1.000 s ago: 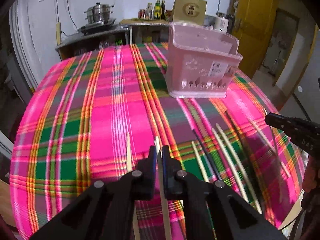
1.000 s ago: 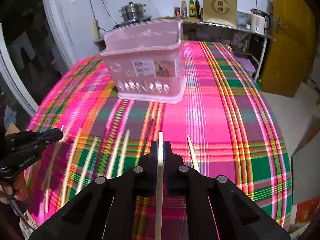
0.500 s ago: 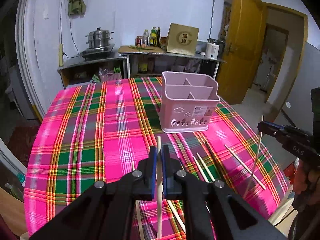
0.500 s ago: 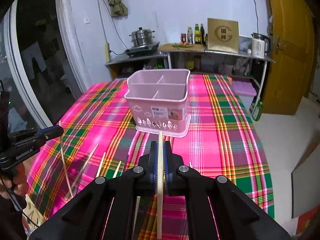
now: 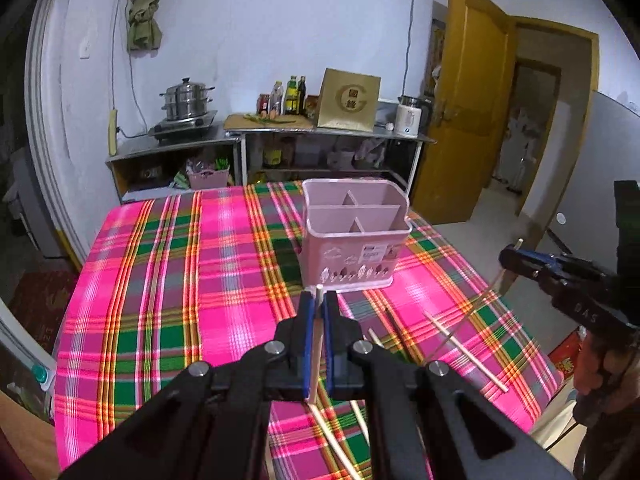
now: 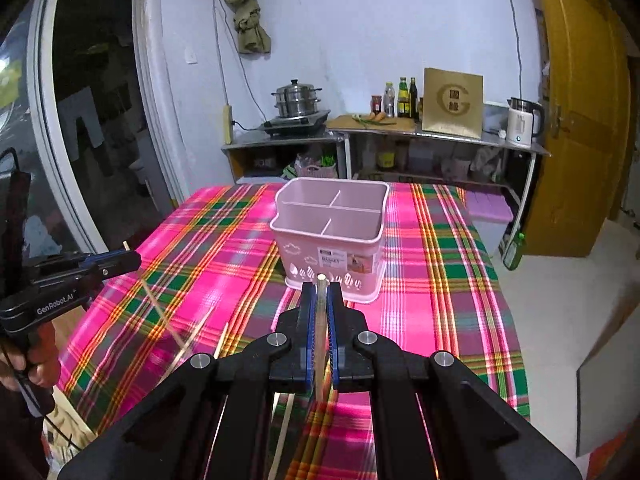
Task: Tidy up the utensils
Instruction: 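Lift the left tool's chopstick over the pink basket while the right tool carries its chopstick there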
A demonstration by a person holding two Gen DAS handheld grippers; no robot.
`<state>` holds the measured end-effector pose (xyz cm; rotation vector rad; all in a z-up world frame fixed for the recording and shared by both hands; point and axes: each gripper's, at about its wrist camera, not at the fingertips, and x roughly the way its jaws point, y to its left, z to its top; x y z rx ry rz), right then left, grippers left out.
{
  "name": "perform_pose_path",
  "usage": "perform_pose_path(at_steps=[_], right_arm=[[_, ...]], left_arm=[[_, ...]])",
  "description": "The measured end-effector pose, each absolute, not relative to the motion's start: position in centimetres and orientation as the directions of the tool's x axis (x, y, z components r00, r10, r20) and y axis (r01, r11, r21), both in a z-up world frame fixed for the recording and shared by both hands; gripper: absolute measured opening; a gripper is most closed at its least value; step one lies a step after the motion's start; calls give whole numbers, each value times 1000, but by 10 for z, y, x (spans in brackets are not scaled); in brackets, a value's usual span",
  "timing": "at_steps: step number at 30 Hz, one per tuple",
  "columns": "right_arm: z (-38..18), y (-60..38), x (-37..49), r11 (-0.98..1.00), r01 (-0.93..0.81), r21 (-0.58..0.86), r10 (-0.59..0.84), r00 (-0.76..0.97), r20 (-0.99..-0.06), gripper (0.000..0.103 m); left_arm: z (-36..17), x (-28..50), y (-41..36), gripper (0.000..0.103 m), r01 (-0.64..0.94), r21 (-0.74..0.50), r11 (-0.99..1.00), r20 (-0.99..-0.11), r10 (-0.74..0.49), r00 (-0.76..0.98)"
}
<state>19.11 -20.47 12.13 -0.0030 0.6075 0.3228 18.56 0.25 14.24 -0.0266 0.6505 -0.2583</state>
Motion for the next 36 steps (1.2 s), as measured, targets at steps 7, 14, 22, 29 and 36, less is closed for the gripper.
perform_pose_path(at_steps=[7,14,22,29,36], right_arm=[[137,-198,201,945,-315,83,310,790,-529,5],[159,-195,218,942,-321,95,325,812,-484,5],[187,-193,249,937,-328,123,348,837,-422,5],[205,-186,278,936,-326,135,353,852,-387,5],[203,-178,310,935,-321,150,354,852,-385,5]], left_arm=[[157,206,-9,5,256,-132,958,-588,-283,758],[176,232,-17,5,261,-133,956,-575,-289,765],[211,265,-20,5,262,-149,953,-542,-300,785],[232,296,-27,5,271,-142,952,-509,-305,805],[231,326,-31,5,270,-136,953,-507,-301,808]])
